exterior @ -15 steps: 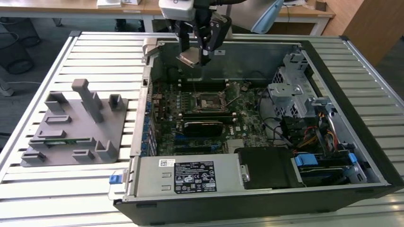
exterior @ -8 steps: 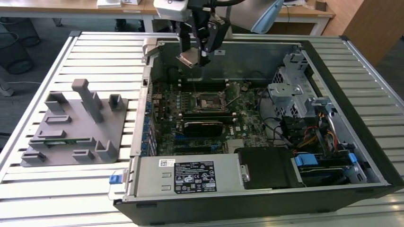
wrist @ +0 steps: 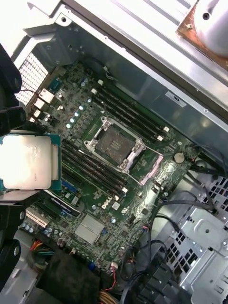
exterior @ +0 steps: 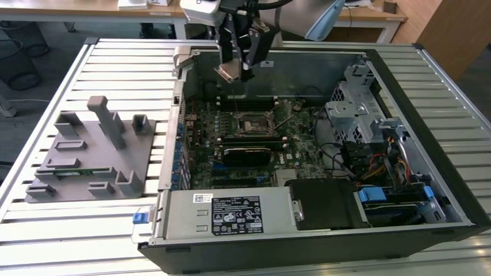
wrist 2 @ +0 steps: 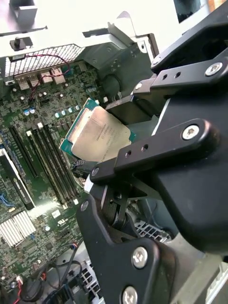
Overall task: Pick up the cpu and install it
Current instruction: 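Place the cpu into insertion slot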
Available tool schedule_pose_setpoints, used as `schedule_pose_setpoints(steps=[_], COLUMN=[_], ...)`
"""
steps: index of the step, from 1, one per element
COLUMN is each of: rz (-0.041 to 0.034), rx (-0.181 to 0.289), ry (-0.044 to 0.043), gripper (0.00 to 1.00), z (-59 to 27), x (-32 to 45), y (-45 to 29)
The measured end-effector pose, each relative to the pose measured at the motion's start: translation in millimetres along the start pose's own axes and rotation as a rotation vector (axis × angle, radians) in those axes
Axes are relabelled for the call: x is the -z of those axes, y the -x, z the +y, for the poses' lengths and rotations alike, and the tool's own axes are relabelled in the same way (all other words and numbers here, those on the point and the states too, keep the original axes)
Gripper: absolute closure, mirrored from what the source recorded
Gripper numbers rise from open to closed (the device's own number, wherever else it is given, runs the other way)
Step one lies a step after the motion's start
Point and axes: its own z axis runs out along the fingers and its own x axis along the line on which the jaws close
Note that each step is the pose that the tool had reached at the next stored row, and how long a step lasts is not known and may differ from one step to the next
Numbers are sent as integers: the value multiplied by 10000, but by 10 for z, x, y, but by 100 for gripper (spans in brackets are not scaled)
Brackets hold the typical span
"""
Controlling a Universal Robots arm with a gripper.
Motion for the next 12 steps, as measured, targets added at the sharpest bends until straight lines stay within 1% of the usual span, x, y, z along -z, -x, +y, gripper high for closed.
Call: schedule_pose_setpoints(steps=[6,10,12], rz=[-14,-15,-18], rx=[-598,-652,-786], ry=[-16,-18,-21], gripper=[45,45,45], z=[9,16,23], x=[-9,-23,-32], y=[-12,-25,-33])
